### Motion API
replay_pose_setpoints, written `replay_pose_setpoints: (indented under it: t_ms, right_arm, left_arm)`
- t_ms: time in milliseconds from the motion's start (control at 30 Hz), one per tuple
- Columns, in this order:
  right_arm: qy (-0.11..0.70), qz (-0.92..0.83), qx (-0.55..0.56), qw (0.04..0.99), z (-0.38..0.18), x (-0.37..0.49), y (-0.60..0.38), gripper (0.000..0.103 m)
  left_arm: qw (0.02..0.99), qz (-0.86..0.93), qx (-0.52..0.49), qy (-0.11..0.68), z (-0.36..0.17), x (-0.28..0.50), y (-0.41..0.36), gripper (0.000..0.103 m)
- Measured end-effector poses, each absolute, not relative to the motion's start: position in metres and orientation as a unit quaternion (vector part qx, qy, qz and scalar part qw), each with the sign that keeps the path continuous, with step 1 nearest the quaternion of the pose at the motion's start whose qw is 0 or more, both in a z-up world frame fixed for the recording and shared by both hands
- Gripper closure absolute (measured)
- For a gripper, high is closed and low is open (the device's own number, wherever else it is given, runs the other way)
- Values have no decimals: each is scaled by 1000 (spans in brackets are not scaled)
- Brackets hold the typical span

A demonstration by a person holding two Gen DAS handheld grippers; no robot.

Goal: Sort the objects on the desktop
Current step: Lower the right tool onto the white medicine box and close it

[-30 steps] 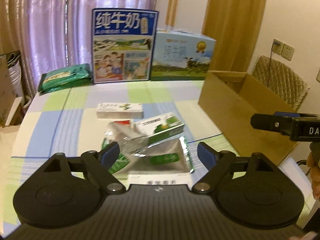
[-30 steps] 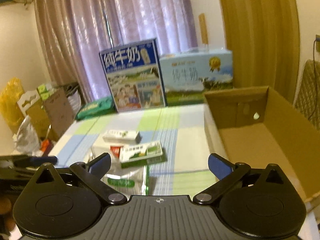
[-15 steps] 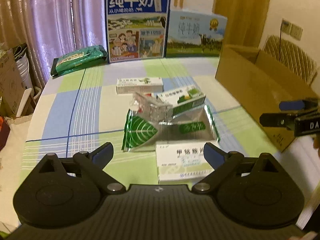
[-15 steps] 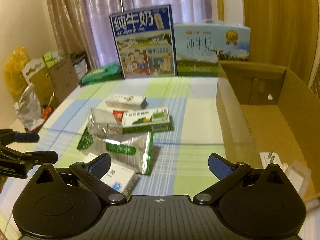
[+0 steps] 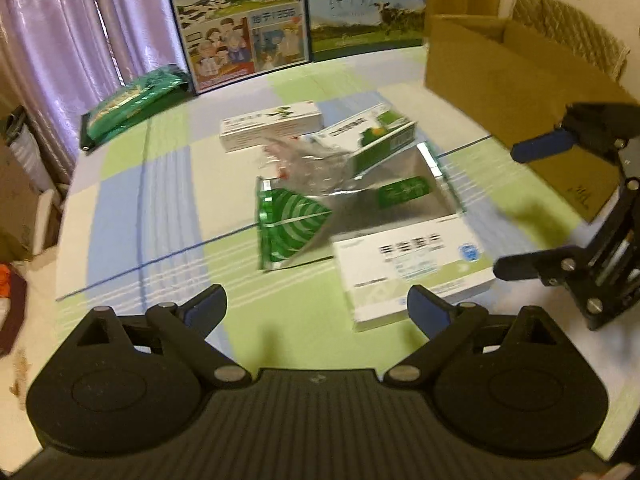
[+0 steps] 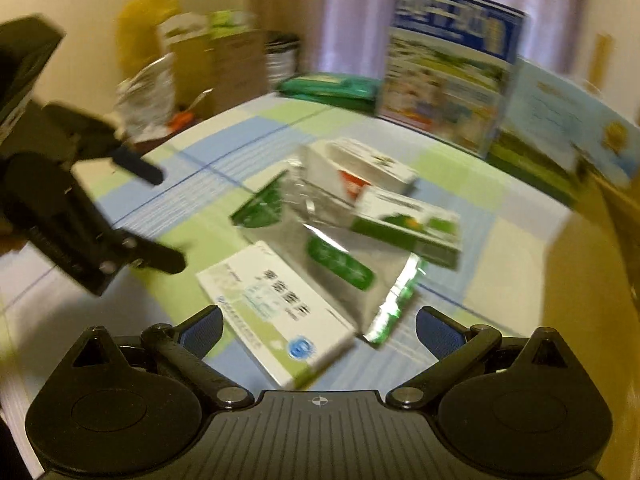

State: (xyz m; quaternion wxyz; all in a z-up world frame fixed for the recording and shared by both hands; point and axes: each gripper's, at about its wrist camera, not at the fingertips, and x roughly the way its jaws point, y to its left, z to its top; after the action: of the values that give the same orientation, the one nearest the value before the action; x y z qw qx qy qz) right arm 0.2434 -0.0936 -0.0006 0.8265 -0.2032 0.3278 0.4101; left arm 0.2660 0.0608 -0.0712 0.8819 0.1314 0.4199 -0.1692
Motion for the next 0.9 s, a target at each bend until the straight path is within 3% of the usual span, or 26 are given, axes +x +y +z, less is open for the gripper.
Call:
replay_pose_setpoints:
  t_ms: [367,900]
  right_arm:
    - [351,472,-252,768,-31,267,-62,21]
    - [340,500,-308,735,-54,269,-43,23]
  left_arm:
    - [897,-158,146,387,-73,277,79,9]
    - [881,-173,176,403,-82,283,72,5]
